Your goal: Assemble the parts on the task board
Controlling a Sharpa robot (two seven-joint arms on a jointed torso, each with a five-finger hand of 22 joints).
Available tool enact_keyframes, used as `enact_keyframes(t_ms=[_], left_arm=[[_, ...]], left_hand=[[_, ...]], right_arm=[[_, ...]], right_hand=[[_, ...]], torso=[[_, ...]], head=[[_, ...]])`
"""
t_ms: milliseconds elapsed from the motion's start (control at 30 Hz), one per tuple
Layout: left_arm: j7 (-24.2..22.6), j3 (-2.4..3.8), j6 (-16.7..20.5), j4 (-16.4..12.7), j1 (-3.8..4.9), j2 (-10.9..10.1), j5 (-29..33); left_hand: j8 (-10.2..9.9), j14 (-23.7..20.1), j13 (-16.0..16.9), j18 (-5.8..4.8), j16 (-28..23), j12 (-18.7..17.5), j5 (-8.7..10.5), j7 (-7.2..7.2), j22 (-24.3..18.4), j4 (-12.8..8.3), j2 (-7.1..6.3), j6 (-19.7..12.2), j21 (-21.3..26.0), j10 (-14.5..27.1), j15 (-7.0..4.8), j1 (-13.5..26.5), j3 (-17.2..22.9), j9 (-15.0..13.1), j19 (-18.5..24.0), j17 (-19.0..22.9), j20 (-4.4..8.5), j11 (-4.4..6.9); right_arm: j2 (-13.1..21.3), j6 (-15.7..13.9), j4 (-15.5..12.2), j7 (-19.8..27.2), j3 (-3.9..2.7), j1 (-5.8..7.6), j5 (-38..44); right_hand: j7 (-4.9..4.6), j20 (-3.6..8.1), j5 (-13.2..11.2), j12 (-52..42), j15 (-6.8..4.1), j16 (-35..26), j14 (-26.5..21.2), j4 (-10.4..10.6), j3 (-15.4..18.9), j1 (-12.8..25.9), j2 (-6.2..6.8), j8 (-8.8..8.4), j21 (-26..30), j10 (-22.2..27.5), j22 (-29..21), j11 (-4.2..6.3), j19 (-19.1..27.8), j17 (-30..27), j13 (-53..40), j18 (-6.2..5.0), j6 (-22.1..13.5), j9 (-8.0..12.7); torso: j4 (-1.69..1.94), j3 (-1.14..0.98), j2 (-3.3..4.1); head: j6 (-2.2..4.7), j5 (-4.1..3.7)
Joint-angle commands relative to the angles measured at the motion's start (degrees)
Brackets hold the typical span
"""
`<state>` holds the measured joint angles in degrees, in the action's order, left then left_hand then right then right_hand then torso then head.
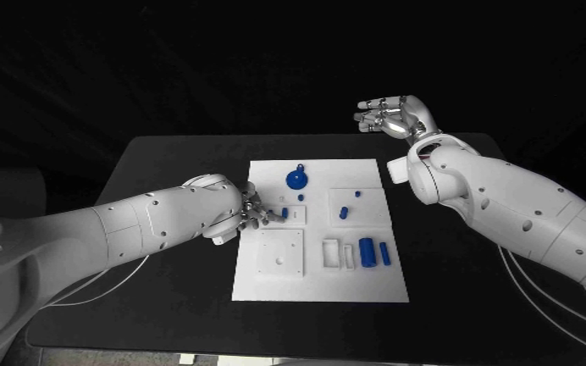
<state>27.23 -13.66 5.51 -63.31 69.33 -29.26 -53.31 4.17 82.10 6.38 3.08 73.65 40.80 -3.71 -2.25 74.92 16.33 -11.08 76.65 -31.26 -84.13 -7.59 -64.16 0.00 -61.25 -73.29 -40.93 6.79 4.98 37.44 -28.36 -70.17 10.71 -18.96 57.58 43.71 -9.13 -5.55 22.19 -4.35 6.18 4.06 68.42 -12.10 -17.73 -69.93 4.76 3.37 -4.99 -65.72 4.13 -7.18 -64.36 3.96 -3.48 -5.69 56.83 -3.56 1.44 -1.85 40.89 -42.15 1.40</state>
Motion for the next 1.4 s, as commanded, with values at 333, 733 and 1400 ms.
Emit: enact_keyframes(t_ms=[333,733,1400], left_arm=[[-0.17,-0.06,-1.09,-0.6,-0.12,-0.67,0.56],[-1.71,0.97,0.4,-5.67,0.5,-4.95,2.63],[-21.88,4.1,10.22,-8.59,6.21,-6.37,0.59]], left_hand=[[-0.21,-0.42,-0.15,-0.5,-0.55,-0.38,-0.28,0.09,0.97,-1.31,0.63,-0.4,0.54,-2.73,0.06,-1.47,0.23,0.3,-0.01,0.2,0.51,-0.37],[-0.34,-1.11,-0.19,-0.6,-1.81,-1.71,-6.14,0.33,0.91,-6.86,2.83,-1.55,1.52,-2.69,0.16,-2.77,0.46,1.43,0.15,2.07,0.53,-0.57],[-0.51,-12.32,-2.87,-0.54,-29.53,-35.19,-8.97,7.32,-12.65,-20.48,9.45,-13.87,22.04,12.43,6.81,-15.7,-0.66,48.15,6.26,22.98,-4.6,-8.16]], right_arm=[[0.03,0.63,0.0,0.33,-0.01,-0.25,0.22],[0.32,0.64,-0.01,0.34,-0.01,-0.68,0.21],[0.33,0.76,0.47,0.38,-0.01,-0.83,0.2]], right_hand=[[0.0,-0.13,0.18,0.21,0.07,-0.21,-0.42,-0.34,0.02,0.57,0.02,0.11,0.39,0.5,-0.09,0.06,0.43,-0.06,0.08,-0.24,-0.44,0.07],[0.0,-0.13,0.18,0.21,0.07,-0.21,-0.42,-0.34,0.02,0.57,0.02,0.11,0.39,0.5,-0.09,0.06,0.43,-0.06,0.08,-0.24,-0.44,0.07],[0.02,-0.17,0.27,0.16,0.1,-0.18,-0.47,-0.54,0.11,0.71,-0.17,0.12,0.37,0.51,-0.07,0.07,0.46,-0.05,0.08,-0.31,-0.3,0.06]], torso=[[0.07,0.03,-0.07],[0.14,0.02,-0.1],[-0.02,-0.03,0.11]], head=[[-0.13,-0.14],[0.06,-0.52],[1.47,-0.83]])
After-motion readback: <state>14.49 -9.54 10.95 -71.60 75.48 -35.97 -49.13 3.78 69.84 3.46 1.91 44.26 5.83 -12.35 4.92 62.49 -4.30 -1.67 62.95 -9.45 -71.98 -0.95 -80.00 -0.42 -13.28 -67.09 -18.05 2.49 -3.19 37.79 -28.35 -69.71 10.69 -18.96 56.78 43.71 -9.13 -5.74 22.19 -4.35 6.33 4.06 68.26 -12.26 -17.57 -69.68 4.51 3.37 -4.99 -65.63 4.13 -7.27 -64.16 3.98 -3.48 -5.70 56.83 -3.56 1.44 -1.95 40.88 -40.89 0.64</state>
